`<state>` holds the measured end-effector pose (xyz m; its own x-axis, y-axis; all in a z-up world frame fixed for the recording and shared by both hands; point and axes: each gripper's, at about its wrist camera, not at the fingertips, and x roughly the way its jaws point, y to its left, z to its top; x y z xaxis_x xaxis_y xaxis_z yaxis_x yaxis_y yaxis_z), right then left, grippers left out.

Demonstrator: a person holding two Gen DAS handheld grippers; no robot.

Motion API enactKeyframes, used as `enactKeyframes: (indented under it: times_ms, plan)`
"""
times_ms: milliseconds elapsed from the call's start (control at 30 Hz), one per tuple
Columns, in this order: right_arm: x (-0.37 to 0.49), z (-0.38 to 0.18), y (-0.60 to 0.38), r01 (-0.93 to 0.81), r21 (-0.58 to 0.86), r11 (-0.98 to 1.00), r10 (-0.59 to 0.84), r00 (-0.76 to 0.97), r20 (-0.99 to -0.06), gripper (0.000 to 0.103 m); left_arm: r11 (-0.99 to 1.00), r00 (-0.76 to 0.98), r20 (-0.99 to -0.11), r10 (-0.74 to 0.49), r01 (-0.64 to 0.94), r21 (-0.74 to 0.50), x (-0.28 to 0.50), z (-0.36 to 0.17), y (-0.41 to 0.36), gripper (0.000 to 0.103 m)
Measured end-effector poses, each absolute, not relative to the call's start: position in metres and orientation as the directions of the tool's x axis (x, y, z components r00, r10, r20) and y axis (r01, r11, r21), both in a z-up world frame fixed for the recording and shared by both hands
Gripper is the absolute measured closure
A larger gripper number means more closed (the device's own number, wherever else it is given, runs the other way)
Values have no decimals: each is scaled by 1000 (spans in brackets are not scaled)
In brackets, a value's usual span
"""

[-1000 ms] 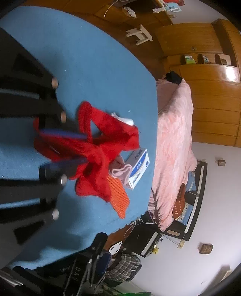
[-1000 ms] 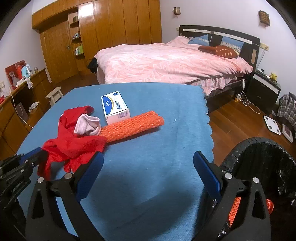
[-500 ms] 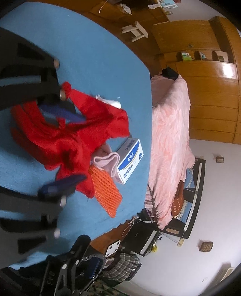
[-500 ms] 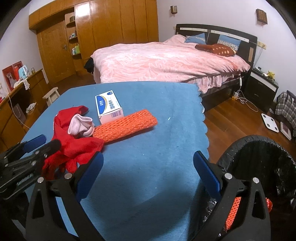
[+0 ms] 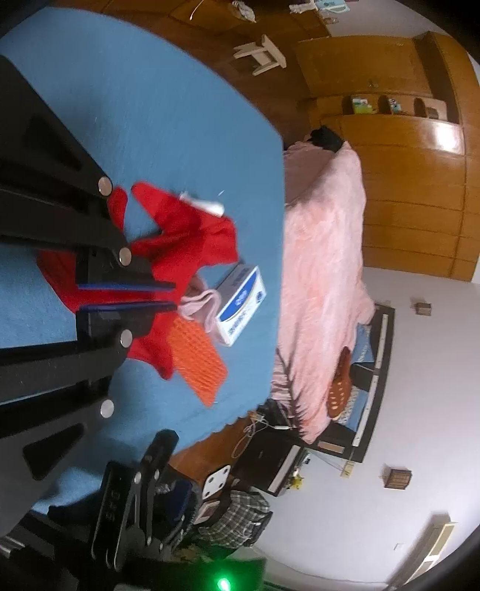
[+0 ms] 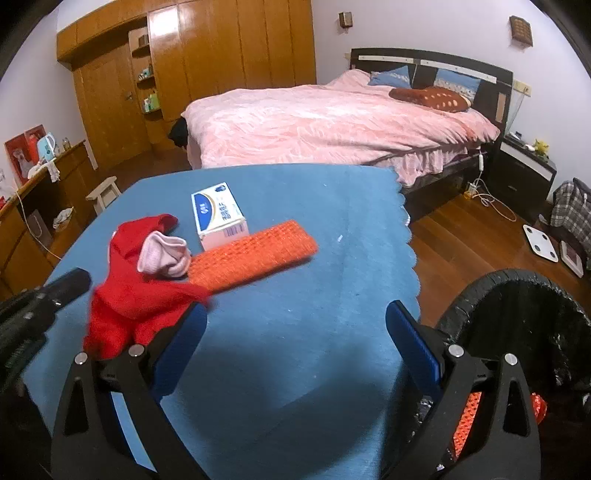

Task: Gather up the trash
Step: 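Close the left tool on the red gloves and lift them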

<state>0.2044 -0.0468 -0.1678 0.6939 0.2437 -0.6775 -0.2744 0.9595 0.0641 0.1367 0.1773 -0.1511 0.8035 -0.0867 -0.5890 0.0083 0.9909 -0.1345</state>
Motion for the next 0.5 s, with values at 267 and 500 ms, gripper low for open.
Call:
enactKeyframes:
  times_ms: [267, 500]
  plan:
    - [203, -163, -31, -303, 80, 949, 278, 692, -666, 8, 990, 806, -591, -35, -54, -133, 124, -142, 209, 98]
    - [203, -163, -35, -284, 64, 957, 251, 696, -672, 8, 990, 780, -617, -100, 16, -141, 133, -156, 189, 91]
